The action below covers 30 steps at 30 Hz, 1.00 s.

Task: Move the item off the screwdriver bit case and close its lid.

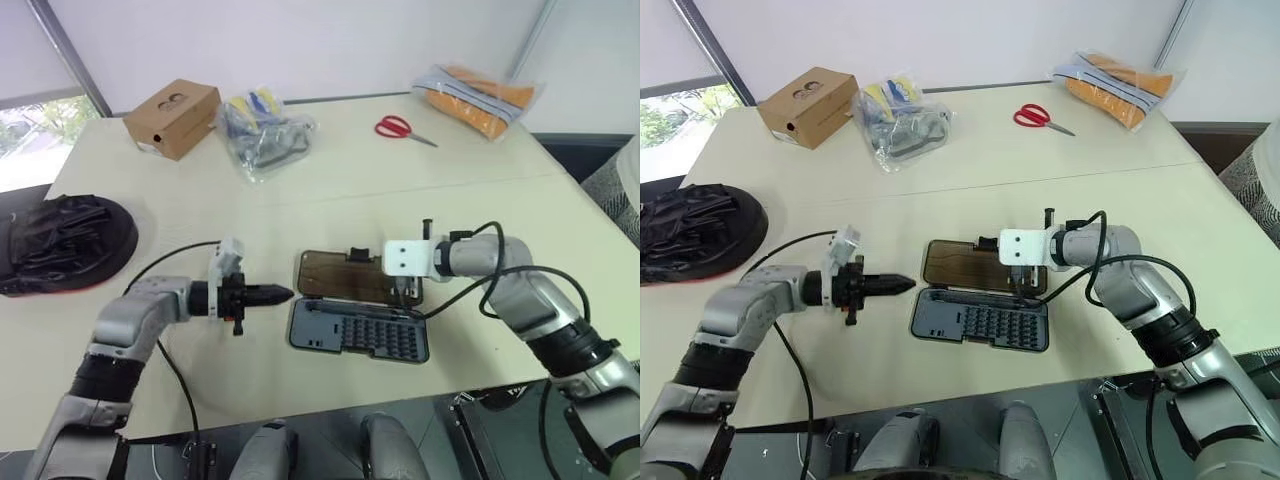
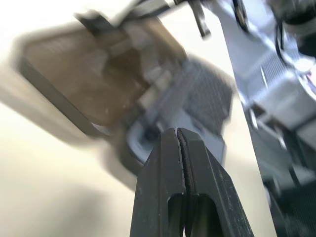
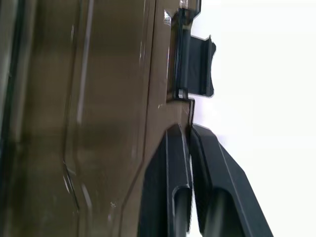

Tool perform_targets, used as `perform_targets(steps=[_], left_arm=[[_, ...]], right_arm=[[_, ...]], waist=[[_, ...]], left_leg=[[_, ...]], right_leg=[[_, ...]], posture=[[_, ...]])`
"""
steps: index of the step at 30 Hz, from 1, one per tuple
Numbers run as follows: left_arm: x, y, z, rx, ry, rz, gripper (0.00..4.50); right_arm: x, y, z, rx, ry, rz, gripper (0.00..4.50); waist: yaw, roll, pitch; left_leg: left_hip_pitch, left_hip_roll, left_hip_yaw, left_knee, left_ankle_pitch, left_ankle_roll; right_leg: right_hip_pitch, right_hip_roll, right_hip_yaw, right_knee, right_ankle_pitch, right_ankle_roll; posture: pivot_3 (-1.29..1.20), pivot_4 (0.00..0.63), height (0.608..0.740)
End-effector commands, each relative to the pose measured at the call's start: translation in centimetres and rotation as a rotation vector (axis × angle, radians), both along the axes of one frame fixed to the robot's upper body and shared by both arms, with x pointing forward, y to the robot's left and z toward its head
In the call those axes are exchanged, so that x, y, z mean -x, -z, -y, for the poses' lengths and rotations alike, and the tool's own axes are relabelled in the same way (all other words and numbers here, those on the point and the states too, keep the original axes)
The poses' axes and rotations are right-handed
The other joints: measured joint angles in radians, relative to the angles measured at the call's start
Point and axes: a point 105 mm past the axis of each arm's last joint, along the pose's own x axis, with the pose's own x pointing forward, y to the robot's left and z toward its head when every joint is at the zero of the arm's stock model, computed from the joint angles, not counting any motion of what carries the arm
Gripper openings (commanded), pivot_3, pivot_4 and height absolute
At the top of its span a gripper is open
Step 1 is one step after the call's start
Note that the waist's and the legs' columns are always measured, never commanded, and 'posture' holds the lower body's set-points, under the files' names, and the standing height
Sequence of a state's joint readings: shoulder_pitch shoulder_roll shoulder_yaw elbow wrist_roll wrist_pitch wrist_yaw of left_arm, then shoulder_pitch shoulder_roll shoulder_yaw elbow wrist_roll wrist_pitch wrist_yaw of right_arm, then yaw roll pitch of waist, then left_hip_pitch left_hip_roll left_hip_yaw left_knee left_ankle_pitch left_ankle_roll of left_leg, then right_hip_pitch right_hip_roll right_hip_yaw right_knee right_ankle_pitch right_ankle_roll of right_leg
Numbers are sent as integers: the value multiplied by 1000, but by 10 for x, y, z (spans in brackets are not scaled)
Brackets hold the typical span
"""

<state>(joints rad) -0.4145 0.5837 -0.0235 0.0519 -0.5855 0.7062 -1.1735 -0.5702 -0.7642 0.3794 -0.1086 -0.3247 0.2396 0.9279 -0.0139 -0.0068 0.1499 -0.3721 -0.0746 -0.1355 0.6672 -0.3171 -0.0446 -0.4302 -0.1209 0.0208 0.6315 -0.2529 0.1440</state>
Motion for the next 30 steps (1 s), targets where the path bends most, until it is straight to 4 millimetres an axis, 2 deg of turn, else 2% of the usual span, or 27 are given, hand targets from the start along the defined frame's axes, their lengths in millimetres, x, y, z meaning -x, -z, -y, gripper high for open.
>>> perform_targets(steps=[1, 5, 9, 12, 15, 17, 21, 25, 30], left_arm=[[-17, -12, -9, 33, -84, 39, 0], [-35, -13, -17, 42, -163, 44, 0], [-56, -13, -26, 51, -249, 48, 0], [-67, -12, -26, 36, -279, 71, 0], [-73, -7, -16, 8, -257, 92, 0], [-72, -5, -8, 0, -220, 97, 0], [-57, 1, 18, -4, -82, 85, 0], [-47, 4, 25, -8, -13, 70, 0], [-46, 4, 25, -10, -2, 67, 0]], right_arm=[[6, -27, -8, -28, -5, 94, 39], [14, -41, -16, -49, -12, 103, 39], [19, -46, -19, -31, -26, 116, 39], [21, -47, -19, -28, -27, 116, 39], [21, -48, -18, -24, -22, 120, 39], [21, -48, -18, -24, -21, 121, 39], [20, -50, -16, -24, -13, 125, 39], [20, -53, -16, -26, -9, 133, 39], [21, -56, -17, -37, -5, 132, 39]], waist=[[0, 0, 0], [-1, 0, 0], [0, 0, 0], [1, 0, 0], [1, 0, 0], [0, 0, 0], [0, -1, 0], [-3, -1, 0], [-2, -1, 0]], left_leg=[[0, 0, 0, 0, 0, 0], [-1, 0, 0, 0, 0, 0], [-1, 0, 0, 0, 0, 0], [-1, -1, 0, 0, 0, 0], [-2, -1, 1, 0, 0, 0], [-2, -1, 1, 0, 0, 0], [-2, -1, 2, 0, 0, 0], [-2, -1, 2, 0, 0, 0], [-2, -1, 2, 0, 0, 0]], right_leg=[[0, 0, 0, 0, 0, 0], [-1, 0, 0, 0, 0, 0], [-1, 0, 0, 0, 0, 0], [-1, 0, 0, 0, 0, 0], [-1, 0, 0, -1, 0, 0], [-1, 0, -1, 0, 0, 0], [-1, 0, -1, 0, 0, 0], [-1, 0, -1, 0, 0, 0], [-2, 0, 0, 0, 0, 0]], posture=[[0, 150, 740], [0, 150, 740], [0, 150, 740], [0, 150, 740], [0, 150, 740], [0, 150, 740], [0, 150, 740], [0, 150, 740], [0, 150, 740]])
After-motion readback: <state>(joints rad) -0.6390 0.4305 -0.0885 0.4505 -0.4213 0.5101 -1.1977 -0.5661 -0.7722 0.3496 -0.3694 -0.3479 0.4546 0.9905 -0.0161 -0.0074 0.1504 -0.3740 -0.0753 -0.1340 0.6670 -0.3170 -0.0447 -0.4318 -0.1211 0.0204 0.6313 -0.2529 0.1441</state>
